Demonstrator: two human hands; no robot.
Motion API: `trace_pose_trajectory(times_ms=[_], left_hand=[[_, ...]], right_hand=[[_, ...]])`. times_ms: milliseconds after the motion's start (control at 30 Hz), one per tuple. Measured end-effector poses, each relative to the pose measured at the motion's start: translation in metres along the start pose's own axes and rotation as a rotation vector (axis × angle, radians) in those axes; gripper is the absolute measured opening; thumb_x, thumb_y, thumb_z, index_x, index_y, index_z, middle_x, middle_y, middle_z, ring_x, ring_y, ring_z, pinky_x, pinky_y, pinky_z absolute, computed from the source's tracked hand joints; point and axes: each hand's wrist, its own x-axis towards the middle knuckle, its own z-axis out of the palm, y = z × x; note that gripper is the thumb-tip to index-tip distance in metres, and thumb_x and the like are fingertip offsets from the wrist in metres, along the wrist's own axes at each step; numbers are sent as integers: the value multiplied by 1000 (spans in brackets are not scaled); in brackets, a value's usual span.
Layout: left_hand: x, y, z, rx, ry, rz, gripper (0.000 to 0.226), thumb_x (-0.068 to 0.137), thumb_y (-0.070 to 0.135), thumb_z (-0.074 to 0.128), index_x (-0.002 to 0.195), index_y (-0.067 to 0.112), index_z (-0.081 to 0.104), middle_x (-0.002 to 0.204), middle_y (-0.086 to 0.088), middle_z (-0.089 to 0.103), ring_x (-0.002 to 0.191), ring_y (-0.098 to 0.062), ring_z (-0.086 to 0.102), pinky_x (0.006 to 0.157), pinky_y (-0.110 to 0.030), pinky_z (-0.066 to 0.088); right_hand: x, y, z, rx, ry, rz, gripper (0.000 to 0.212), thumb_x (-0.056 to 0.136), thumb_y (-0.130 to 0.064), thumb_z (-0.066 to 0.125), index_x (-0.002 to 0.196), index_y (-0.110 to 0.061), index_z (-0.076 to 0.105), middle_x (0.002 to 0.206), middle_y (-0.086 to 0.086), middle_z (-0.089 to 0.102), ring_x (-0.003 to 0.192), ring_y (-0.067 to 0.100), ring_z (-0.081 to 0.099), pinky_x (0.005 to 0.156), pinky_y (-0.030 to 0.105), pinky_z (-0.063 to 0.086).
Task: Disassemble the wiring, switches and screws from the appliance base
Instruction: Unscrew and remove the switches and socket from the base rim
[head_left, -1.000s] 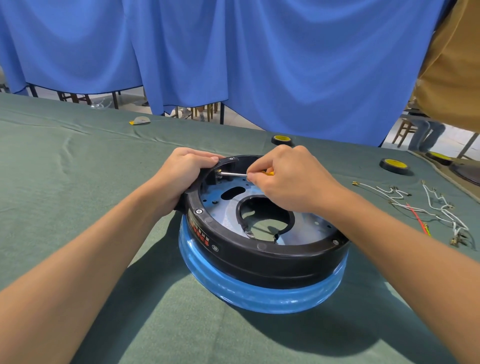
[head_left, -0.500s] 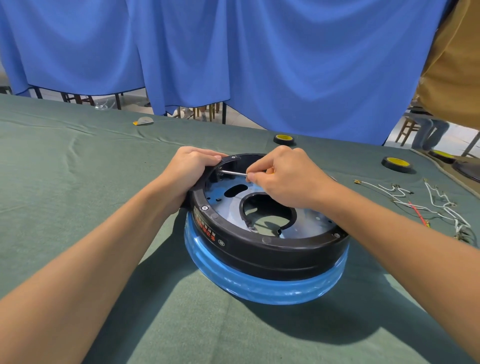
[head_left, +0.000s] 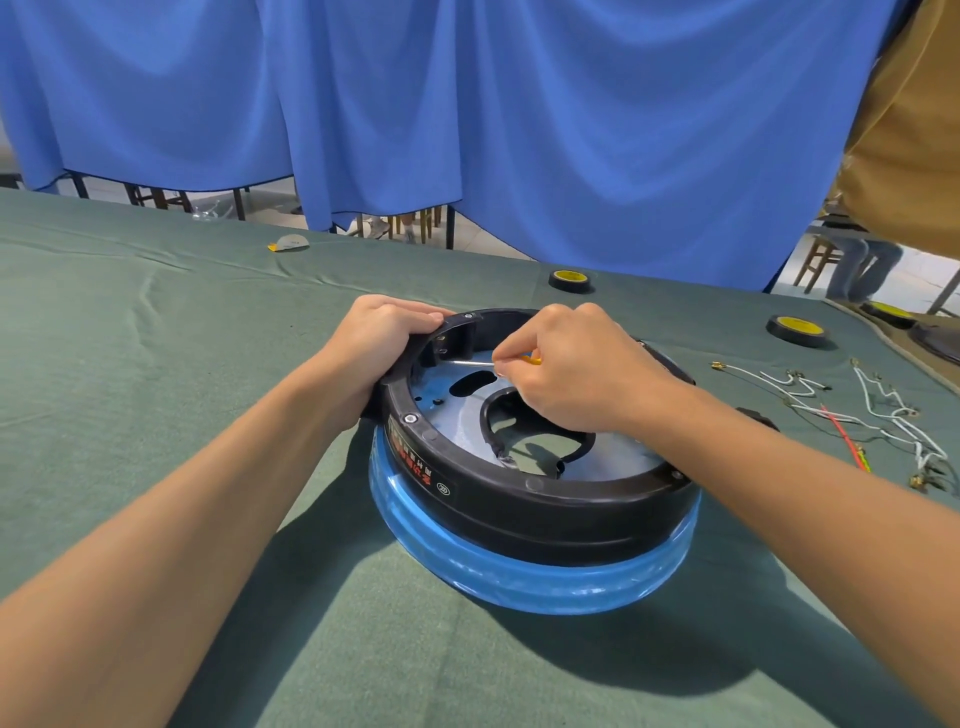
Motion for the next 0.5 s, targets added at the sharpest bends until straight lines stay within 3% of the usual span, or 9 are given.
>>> trace_pose_trajectory(times_ms=[67,200,300,333,400,500], left_hand=[[0,1,1,-22,-7,-3,24,93,5,53,98,9,76,87,-11,76,78,-24,74,66,-31,60],[2,-1,2,-23,6,5,23,90,4,55,93,11,77,86,-10,76,78,-23,73,74,-35,60],[2,-2,-1,-49,-23,-16,22,90,5,56,92,11,77,88,-12,76,80,-26,73,74,-37,60],[2,-2,-2,-54,-31,-21,21,90,6,56,93,10,77,89,-12,76,81,-27,73,75,-38,60],[2,-3,-2,-66,-19,-26,18,89,7,59,93,8,76,88,-14,76,78,-27,73,72,-38,61],[1,-3,-2,-78,1,-30,15,89,8,61,92,5,76,85,-14,75,71,-24,73,63,-34,61]], right_hand=[[1,0,0,7,-11,-12,27,93,-21,52,89,-23,79,91,-9,74,78,19,59,71,33,52],[2,-12,8,-114,-109,-103,25,92,-24,51,75,-23,69,79,-4,65,76,28,54,63,35,47],[0,-14,9,-132,-38,-99,35,90,-24,52,55,-29,49,55,-11,44,59,19,42,54,29,32],[-2,-13,6,-108,-29,-90,37,90,-22,52,53,-29,51,49,-11,42,54,15,39,51,28,30],[-7,-9,-3,-71,-16,-69,31,92,-22,51,69,-29,70,48,-17,47,51,11,42,48,25,31],[-20,-2,-17,-134,49,-40,24,93,-28,50,88,-29,73,74,-10,65,68,18,55,60,29,42]])
